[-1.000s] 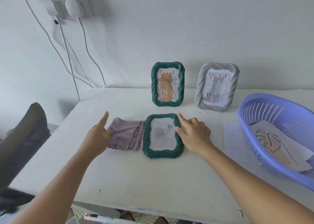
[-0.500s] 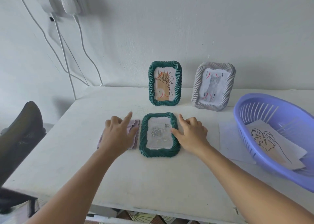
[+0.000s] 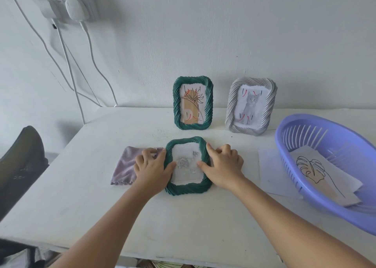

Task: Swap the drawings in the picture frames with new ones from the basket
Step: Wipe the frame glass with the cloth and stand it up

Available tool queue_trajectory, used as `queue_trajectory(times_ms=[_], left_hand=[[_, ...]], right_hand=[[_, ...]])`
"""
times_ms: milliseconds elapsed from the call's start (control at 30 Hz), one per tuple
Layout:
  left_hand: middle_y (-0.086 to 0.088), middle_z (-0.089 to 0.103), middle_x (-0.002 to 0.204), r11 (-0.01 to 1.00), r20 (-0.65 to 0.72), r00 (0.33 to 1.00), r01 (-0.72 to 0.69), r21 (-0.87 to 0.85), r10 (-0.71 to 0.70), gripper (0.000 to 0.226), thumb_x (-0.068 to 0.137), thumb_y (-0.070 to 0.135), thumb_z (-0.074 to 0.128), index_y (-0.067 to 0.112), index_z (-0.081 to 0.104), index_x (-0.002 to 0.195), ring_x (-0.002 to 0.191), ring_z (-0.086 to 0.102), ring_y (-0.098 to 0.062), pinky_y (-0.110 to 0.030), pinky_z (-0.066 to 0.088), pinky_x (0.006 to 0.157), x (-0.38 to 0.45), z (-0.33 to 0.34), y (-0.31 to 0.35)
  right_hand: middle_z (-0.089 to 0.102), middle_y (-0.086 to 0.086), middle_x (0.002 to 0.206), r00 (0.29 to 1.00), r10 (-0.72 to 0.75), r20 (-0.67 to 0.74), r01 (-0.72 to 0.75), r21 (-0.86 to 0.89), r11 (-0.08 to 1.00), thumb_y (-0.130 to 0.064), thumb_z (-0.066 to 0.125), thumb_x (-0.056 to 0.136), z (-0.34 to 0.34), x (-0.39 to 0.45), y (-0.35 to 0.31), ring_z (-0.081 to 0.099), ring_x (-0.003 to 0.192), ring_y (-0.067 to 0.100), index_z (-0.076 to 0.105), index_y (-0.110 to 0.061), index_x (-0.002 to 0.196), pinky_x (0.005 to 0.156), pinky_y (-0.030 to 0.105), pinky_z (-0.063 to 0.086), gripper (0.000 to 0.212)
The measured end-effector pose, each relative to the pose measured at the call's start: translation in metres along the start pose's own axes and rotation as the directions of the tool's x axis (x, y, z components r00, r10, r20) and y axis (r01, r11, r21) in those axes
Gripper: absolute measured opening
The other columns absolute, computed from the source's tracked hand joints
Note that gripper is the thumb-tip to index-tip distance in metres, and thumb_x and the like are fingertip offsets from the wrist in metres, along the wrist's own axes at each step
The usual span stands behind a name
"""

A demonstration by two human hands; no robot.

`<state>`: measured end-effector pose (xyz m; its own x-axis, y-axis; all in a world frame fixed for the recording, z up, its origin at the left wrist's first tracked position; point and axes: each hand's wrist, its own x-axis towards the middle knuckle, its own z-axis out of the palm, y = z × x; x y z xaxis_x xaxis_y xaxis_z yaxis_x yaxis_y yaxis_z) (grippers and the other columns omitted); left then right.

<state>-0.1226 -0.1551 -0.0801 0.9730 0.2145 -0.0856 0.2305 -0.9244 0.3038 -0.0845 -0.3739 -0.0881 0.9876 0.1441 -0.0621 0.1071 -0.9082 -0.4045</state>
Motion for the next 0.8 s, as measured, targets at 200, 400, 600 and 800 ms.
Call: queue_trajectory(times_ms=[200,400,600,800], left_hand=[[0.003,0.03,0.144,0.979,-0.043,0.999,0.023,-0.2,-0.032,0.061,0.096,0.061,0.045,0.044,0.032,0.153,0.134,0.021,-0.027,-0.049,0.018,0.115,-0.002,-0.002,-0.002],[0.0,0.07,0.102,0.723,-0.011,0.996,-0.073,-0.687,0.091,0.065,0.103,0.033,0.057,0.042,0.023,0.158,0.088,0.066,-0.015,-0.04,0.058,0.074,0.001,-0.022,0.004],[-0.025,0.067,0.121,0.299,0.083,0.973,0.015,-0.954,0.216,0.084,0.102,0.0,0.056,0.051,0.018,0.157,0.112,0.069,-0.038,-0.057,0.055,0.097,0.005,-0.058,0.014],[-0.026,0.064,0.127,0.308,0.093,0.953,-0.001,-0.951,0.289,0.095,0.099,-0.008,0.056,0.054,0.014,0.157,0.119,0.064,-0.042,-0.065,0.052,0.097,0.011,-0.07,0.003]], right_hand=[[0.069,-0.015,0.12,0.997,-0.076,0.02,0.051,0.576,0.816,-0.048,0.054,0.097,0.0,-0.004,-0.003,0.062,0.109,0.01,0.012,-0.052,0.157,0.091,0.011,0.043,0.074],[0.034,-0.045,0.148,0.979,-0.163,-0.126,0.198,0.785,0.587,-0.028,0.057,0.103,-0.013,-0.002,-0.012,0.034,0.139,-0.014,0.015,-0.059,0.152,0.12,0.024,0.029,0.073],[0.052,-0.015,0.15,0.977,-0.17,-0.131,0.194,0.878,0.437,-0.019,0.063,0.101,-0.021,0.007,-0.016,0.052,0.135,0.006,0.019,-0.057,0.155,0.116,0.046,0.042,0.079],[0.051,-0.007,0.152,0.956,-0.283,-0.081,0.198,0.888,0.416,-0.016,0.071,0.095,-0.026,0.013,-0.017,0.053,0.136,0.014,0.013,-0.065,0.151,0.113,0.047,0.045,0.095]])
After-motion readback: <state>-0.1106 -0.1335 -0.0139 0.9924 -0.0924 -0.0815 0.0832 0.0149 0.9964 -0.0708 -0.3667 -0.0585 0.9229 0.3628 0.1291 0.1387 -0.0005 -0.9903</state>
